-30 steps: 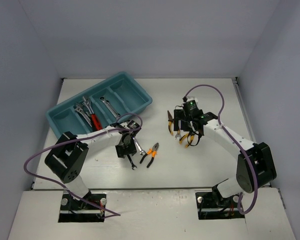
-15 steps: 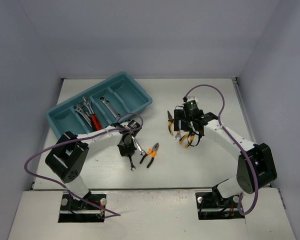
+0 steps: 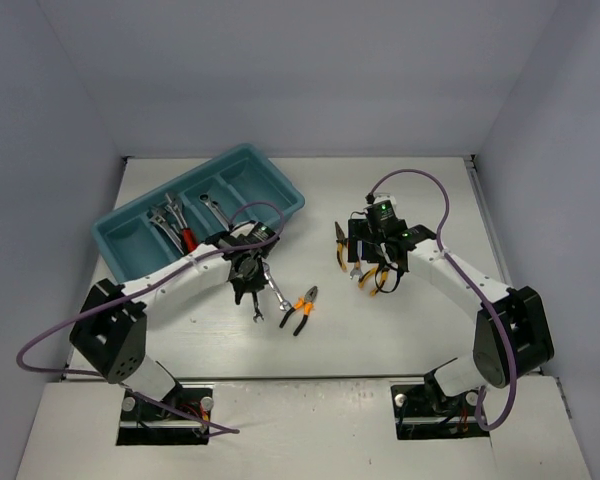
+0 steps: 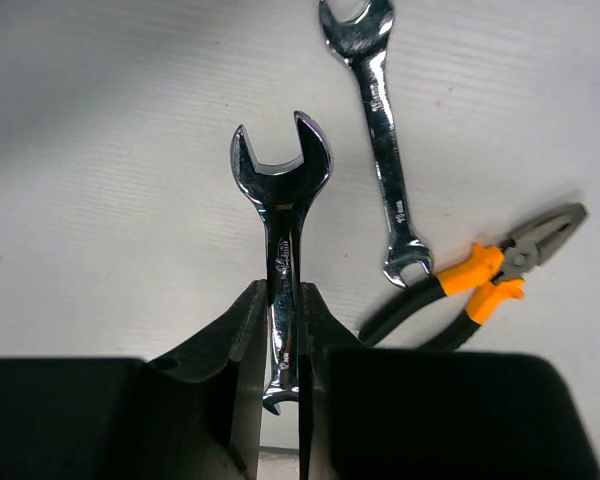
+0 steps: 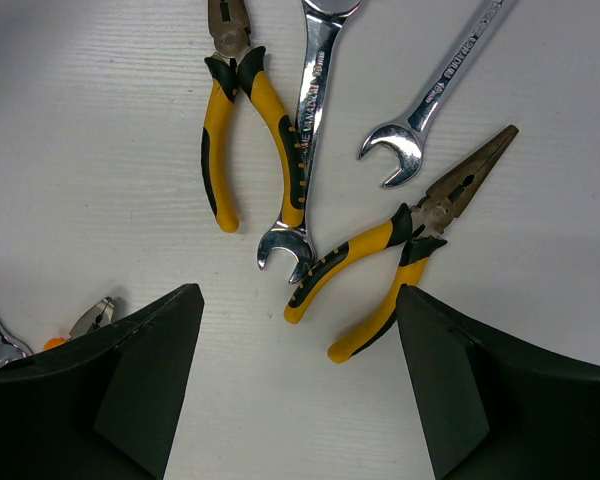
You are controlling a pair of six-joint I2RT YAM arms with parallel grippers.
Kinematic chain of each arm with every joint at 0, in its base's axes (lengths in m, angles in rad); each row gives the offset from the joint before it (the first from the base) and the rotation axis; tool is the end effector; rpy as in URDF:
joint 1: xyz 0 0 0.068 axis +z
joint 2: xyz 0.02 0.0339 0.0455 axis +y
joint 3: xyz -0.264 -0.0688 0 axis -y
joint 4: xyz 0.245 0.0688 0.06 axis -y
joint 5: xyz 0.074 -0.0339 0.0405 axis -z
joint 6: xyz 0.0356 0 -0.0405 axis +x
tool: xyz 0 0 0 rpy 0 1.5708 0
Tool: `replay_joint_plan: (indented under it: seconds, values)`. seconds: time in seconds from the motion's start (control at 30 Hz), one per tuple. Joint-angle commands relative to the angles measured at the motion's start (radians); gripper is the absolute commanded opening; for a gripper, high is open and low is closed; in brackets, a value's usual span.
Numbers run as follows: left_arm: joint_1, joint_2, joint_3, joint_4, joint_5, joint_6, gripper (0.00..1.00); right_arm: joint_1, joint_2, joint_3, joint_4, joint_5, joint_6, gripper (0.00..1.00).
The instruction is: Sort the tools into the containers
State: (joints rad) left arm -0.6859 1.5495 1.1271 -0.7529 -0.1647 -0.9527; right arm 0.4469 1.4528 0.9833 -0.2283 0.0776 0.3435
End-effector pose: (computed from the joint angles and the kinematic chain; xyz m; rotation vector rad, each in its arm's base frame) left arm 0.2393 -0.1883 0.2310 -0.4097 2.7121 -0.2470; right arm 0.2884 0.1351 0.2480 -0.0768 2.2863 0.3288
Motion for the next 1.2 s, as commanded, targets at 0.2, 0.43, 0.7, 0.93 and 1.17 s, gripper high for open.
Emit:
replay_joint_plan:
  seconds: [0.2, 0.43, 0.7, 0.93, 1.17]
  values:
    - [0.315, -0.188, 0.161, -0.153, 0.04, 0.218, 0.0, 0.007, -0.041, 0.04, 0.025, 0.007, 0.01, 0.75]
    - [0.625, -0.125, 0.301, -0.212, 0.084, 0.41, 0.0, 0.007, -0.049, 0.033, 0.026, 0.0, -0.005, 0.75]
    - [0.874, 0.059, 0.343, -0.196, 0.102, 0.482, 0.0, 0.006, -0.054, 0.019, 0.027, 0.009, -0.037, 0.75]
    - [0.939, 0.194, 0.382, -0.166, 0.095, 0.527, 0.13, 0.006, -0.05, 0.007, 0.027, 0.015, -0.043, 0.75]
    - [0.937, 0.209, 0.399, -0.157, 0.089, 0.521, 0.58, 0.006, -0.055, 0.005, 0.026, 0.017, -0.04, 0.75]
